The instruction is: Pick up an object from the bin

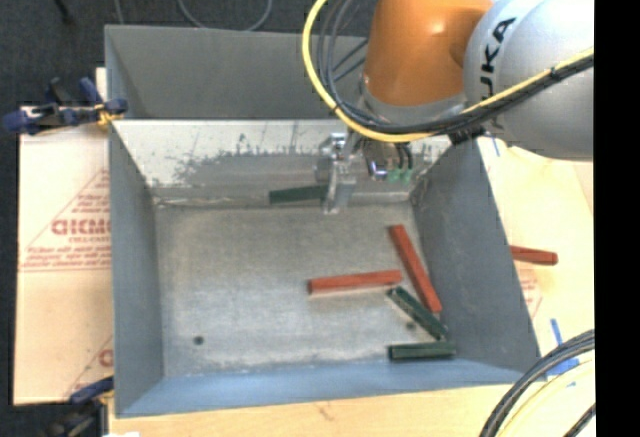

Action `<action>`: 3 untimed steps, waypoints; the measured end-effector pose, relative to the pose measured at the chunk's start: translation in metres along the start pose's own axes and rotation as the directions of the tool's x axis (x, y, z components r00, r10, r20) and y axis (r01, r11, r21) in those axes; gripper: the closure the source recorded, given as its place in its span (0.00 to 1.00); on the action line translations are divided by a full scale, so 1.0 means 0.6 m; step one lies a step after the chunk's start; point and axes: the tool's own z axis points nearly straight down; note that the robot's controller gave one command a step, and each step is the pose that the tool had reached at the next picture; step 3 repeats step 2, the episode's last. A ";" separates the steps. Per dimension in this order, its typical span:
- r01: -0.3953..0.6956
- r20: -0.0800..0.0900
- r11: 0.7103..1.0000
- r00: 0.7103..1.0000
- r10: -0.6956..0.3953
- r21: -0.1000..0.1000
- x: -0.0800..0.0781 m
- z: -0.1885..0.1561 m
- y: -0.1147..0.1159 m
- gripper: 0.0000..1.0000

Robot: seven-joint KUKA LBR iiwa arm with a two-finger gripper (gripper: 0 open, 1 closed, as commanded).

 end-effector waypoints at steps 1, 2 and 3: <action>0.051 -0.016 0.999 0.999 -0.051 0.000 -0.016 0.157 -0.003 1.00; 0.045 0.001 0.999 0.999 -0.045 -0.001 -0.021 -0.016 -0.001 1.00; 0.045 0.001 0.999 0.999 -0.045 -0.001 -0.021 -0.016 -0.001 1.00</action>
Offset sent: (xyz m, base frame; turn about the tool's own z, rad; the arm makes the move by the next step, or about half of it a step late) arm 0.0114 0.0004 -0.0899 -0.0537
